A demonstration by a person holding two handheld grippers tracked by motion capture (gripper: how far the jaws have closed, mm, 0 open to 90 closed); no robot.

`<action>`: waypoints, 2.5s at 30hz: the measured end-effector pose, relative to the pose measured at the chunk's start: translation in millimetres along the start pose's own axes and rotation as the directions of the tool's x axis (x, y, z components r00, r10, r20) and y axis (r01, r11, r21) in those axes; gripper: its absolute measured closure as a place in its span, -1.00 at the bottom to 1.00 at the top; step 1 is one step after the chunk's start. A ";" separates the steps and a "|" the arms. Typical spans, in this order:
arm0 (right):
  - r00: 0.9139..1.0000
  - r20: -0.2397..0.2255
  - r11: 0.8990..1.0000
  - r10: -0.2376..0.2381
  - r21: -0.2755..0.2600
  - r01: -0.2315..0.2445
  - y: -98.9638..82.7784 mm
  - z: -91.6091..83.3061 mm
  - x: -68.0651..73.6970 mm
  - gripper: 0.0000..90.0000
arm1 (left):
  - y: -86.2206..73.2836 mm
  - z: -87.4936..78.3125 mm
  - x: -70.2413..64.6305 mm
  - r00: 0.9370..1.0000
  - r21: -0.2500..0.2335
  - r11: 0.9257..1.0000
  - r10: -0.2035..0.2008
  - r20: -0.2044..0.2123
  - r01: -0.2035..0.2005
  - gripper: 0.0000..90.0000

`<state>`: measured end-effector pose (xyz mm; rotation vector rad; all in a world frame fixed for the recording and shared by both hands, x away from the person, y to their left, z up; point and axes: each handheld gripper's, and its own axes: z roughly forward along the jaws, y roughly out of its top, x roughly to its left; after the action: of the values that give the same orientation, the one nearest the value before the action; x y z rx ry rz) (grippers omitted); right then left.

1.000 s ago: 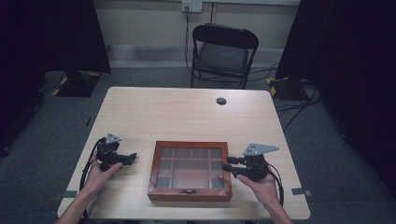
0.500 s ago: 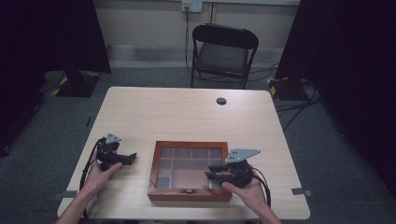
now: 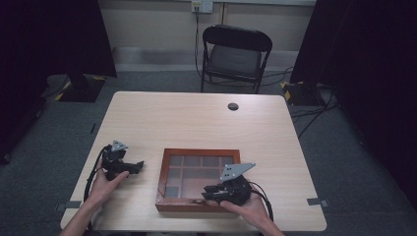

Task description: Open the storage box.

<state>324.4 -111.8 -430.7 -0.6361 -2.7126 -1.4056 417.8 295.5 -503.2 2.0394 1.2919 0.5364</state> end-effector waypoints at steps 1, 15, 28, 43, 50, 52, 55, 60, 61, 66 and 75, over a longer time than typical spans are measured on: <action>1.000 -0.010 1.000 -0.006 0.006 0.006 0.1 2.4 1.7 0.65 | 0.0 0.0 0.0 1.000 0.000 1.000 0.000 0.000 0.000 -1.00; 0.999 -0.032 0.998 -0.037 0.045 0.038 -2.9 15.9 8.3 0.76 | 0.4 0.5 -0.1 1.000 -0.002 1.000 -0.002 0.000 0.002 -1.00; 0.998 -0.042 0.998 -0.049 0.042 0.051 -2.5 14.9 7.2 0.82 | 0.1 0.1 0.4 1.000 0.000 1.000 0.003 0.003 -0.003 -1.00; 0.996 -0.056 0.997 -0.063 0.048 0.066 2.1 11.3 6.4 0.83 | -0.8 -5.4 2.6 1.000 0.008 1.000 0.012 0.014 -0.013 -0.87; 0.996 -0.064 0.996 -0.067 0.050 0.070 5.1 10.1 5.7 0.83 | 0.7 -10.3 1.0 1.000 -0.007 1.000 0.030 -0.005 -0.030 -0.64; 0.995 -0.065 0.996 -0.071 0.048 0.074 6.2 9.7 5.9 0.83 | 1.0 -10.5 -0.2 1.000 -0.020 1.000 0.013 0.020 -0.012 -0.64; 0.995 -0.069 0.996 -0.076 0.036 0.079 9.3 7.6 6.0 0.84 | 2.2 -13.2 -1.7 0.999 -0.023 0.999 0.035 0.041 -0.035 -0.64; 0.995 -0.075 0.996 -0.071 0.042 0.075 13.4 5.2 5.7 0.84 | 5.2 -18.1 -7.2 0.997 -0.030 0.999 0.024 0.080 -0.022 -0.64; 0.994 -0.076 0.996 -0.074 0.046 0.078 13.8 5.1 5.4 0.84 | 5.9 -18.9 -8.5 0.995 -0.038 0.999 0.023 0.094 -0.019 -0.64; 0.993 -0.085 0.995 -0.081 0.051 0.086 17.1 4.4 4.6 0.84 | 7.6 -22.4 -15.7 0.990 -0.053 0.998 0.043 0.133 -0.037 -0.64; 0.992 -0.086 0.993 -0.096 0.065 0.102 25.8 0.5 5.0 0.84 | 10.0 -31.3 -27.3 0.964 -0.061 0.997 0.066 0.258 -0.052 -0.64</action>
<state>329.3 -96.5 -409.9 -0.4348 -2.7486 -1.3185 392.3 277.5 -474.1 2.0308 1.0530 0.3133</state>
